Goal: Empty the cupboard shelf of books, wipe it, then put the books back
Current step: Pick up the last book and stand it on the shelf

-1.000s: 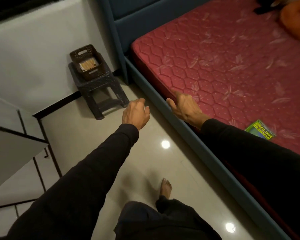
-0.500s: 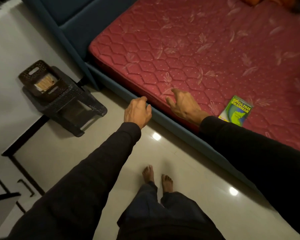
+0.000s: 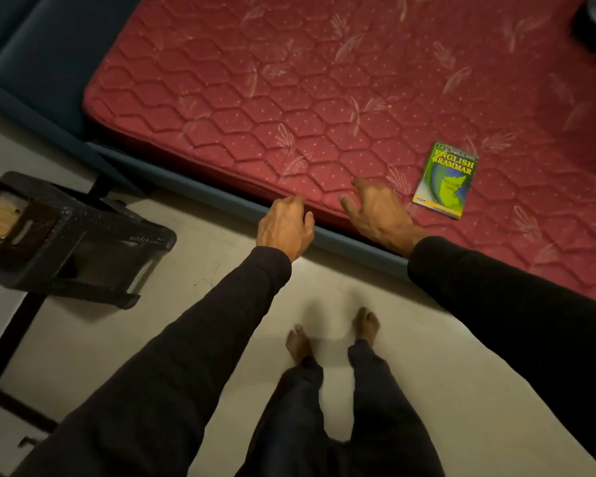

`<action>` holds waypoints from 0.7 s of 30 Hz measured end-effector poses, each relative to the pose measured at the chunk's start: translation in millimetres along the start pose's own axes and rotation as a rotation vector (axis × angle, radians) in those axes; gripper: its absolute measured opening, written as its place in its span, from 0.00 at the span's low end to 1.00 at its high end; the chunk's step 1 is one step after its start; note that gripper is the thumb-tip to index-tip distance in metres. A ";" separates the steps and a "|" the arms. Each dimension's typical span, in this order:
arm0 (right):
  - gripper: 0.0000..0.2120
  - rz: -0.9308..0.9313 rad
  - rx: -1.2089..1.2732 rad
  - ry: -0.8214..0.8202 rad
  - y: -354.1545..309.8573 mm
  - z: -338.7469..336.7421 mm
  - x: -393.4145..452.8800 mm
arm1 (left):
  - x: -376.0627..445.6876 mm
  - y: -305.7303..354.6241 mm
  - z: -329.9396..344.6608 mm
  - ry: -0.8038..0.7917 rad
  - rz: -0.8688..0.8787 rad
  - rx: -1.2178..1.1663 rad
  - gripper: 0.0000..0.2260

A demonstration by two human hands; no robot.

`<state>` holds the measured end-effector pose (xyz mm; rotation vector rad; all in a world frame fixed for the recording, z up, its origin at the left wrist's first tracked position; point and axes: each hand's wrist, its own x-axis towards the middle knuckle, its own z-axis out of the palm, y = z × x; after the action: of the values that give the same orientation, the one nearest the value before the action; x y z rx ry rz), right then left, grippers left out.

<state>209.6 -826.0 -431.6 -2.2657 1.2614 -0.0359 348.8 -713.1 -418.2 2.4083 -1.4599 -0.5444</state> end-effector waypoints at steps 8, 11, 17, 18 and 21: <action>0.21 0.035 -0.022 -0.017 82.2 49.8 30.7 | 43.4 12.1 95.1 -0.090 0.050 0.021 0.14; 0.20 0.064 -0.028 -0.017 113.9 63.9 40.5 | 53.2 18.7 126.4 -0.105 0.062 0.003 0.14; 0.19 0.054 -0.065 -0.016 169.2 91.4 50.7 | 64.1 28.5 177.9 -0.150 0.086 -0.014 0.14; 0.19 0.056 -0.060 -0.013 176.5 95.2 51.8 | 66.3 30.4 185.3 -0.159 0.090 -0.016 0.14; 0.19 0.090 -0.030 0.003 195.6 104.5 53.9 | 76.2 37.3 206.5 -0.166 0.104 -0.028 0.14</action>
<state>116.0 -903.8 -624.7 -2.2322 1.3724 0.0130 258.5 -805.6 -600.3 2.2971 -1.6221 -0.7509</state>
